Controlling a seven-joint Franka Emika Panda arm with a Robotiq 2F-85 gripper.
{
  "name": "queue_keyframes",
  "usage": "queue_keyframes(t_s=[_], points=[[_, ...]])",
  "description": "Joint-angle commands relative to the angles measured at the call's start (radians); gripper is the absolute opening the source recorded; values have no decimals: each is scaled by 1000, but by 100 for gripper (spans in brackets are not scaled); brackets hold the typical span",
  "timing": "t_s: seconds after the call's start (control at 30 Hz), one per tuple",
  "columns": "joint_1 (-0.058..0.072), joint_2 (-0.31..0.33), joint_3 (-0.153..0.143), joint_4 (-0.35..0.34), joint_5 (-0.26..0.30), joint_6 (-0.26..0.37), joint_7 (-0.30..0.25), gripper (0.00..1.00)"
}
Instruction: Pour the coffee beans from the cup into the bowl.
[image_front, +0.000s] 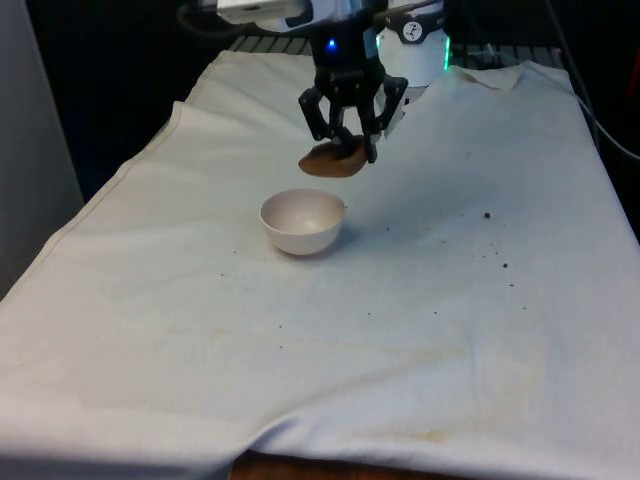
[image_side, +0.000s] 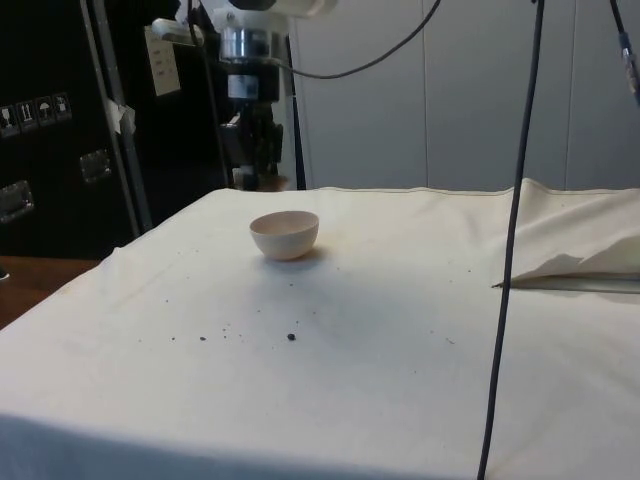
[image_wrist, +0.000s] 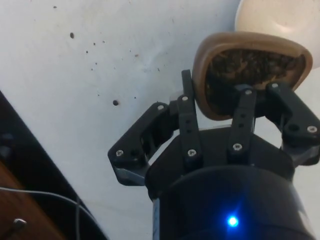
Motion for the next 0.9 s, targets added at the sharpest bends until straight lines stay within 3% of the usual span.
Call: queue_keyframes(t_s=[0.0, 0.03, 0.07, 0.1, 0.37, 0.4, 0.43, 0.5, 0.7, 0.73, 0.77, 0.87], points=[[-10, 0, 4, -2, 20, 4, -18, 5], [-9, 2, -1, -2, 28, 2, -28, 5], [0, 1, -5, -1, 9, 0, -11, 5], [-10, 4, -6, -1, 37, 1, -39, 5], [-12, 22, -46, 6, 124, -15, -135, 5], [-2, 19, -52, 0, 110, -5, -122, 5], [-12, 24, -50, 7, 135, -17, -144, 5], [-14, 28, -60, 10, 169, -25, -177, 5], [-15, 32, -81, 17, 230, -47, -233, 5], [-6, 29, -87, 11, 220, -37, -226, 5], [-15, 32, -84, 19, 240, -52, -243, 5], [-15, 35, -96, 22, 280, -66, -276, 5]])
